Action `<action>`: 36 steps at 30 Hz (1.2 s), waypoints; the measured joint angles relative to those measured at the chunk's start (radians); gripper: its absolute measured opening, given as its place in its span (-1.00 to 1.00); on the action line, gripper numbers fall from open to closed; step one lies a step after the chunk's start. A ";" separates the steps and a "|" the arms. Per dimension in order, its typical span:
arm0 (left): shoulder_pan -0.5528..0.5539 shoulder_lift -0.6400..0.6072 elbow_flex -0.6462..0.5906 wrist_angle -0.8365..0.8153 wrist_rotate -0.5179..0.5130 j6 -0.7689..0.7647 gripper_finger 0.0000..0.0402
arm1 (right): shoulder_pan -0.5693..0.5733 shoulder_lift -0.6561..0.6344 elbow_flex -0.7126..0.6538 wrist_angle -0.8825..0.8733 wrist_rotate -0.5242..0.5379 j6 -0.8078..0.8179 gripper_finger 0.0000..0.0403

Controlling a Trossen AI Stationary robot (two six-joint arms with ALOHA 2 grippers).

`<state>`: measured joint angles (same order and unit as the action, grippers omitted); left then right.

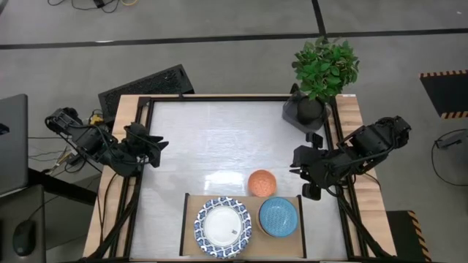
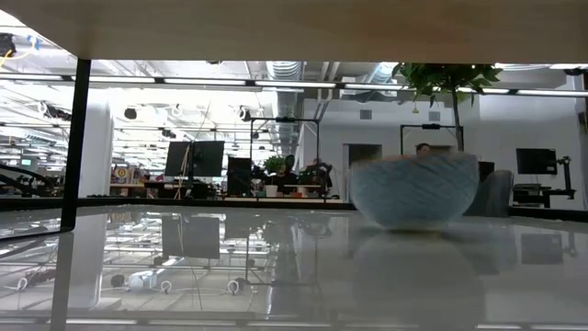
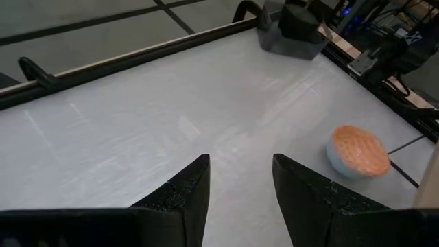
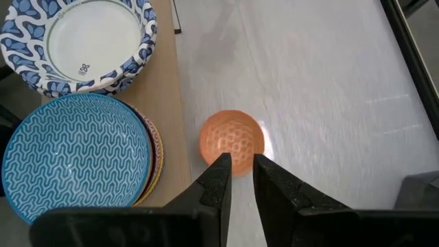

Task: Place and stack plates onto a shelf
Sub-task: Stack the orange bowl on top of the light blue bowl on the shelf

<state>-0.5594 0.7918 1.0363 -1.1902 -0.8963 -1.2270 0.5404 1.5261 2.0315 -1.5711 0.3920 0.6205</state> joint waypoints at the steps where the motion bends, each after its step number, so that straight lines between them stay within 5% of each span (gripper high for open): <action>1: 0.000 0.000 0.000 -0.003 0.000 0.000 -0.29 | 0.000 0.000 0.000 0.000 0.000 0.000 -0.56; 36: 0.000 0.000 0.000 -0.005 0.028 0.035 -0.28 | 0.000 0.000 0.000 0.000 0.017 0.000 -0.56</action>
<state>-0.5594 0.7917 1.0363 -1.1949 -0.8682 -1.1923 0.5404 1.5261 2.0315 -1.5711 0.4092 0.6205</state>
